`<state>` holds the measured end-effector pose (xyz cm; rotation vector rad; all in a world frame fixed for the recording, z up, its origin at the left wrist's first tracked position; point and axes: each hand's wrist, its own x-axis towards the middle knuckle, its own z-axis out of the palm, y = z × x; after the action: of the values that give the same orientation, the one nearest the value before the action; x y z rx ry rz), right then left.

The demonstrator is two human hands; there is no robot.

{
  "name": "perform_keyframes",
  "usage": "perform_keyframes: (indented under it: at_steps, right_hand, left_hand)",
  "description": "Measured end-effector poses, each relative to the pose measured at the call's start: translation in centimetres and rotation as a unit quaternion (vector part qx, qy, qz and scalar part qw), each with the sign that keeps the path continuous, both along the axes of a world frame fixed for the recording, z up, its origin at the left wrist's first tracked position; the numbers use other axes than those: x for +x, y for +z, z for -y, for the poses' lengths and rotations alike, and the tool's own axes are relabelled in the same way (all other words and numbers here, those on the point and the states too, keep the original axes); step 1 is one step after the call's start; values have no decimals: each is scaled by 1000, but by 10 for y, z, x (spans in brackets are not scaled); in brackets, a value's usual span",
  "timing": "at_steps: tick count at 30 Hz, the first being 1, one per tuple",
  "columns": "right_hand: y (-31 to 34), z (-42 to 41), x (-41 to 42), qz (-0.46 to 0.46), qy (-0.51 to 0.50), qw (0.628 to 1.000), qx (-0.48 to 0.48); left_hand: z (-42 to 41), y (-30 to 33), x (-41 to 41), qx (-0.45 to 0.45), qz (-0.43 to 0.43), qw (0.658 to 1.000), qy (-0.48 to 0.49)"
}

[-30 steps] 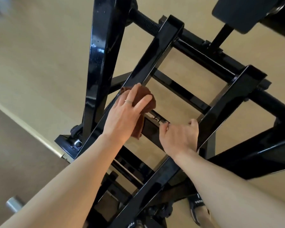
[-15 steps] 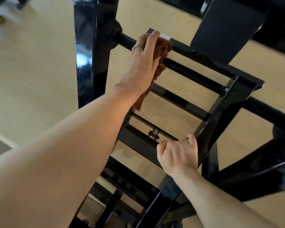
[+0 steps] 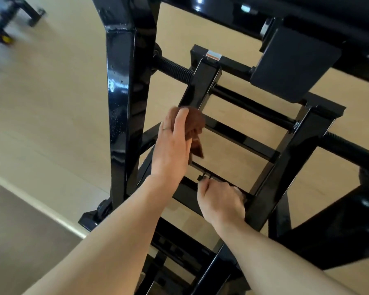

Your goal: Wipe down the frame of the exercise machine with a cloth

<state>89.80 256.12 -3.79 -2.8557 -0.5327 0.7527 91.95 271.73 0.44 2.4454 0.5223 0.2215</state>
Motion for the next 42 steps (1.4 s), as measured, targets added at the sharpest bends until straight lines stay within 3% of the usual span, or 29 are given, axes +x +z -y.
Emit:
perform_keyframes:
  at_steps: [8,13,16,21,24,32,35,42]
  right_hand:
    - [-4,-1,-5,25,-30,999,10]
    - [-3,-2,-5,35,-37,999,12]
    - [-2,-2,-6,17,-48,998,22]
    - [4,-4,-8,56,-47,997,7]
    - [-1,-3,-9,50,-51,997,1]
    - [-7,-2,-7,49,-42,998,3]
    - [-5,-2,-6,38,-46,998,15]
    - [-4,0,-6,45,-44,997,34]
  left_hand:
    - [-33,27,153,85,73,992,-55]
    - [-24,6,98,45,93,993,-53]
    - [-17,-7,36,11,23,999,-34]
    - [-6,-14,-23,87,-3,996,-34]
    - [-6,-9,-4,101,-8,994,-48]
    - [3,10,124,151,-20,988,32]
    - [1,-1,117,182,-10,983,4]
    - [-5,-16,59,120,35,992,-3]
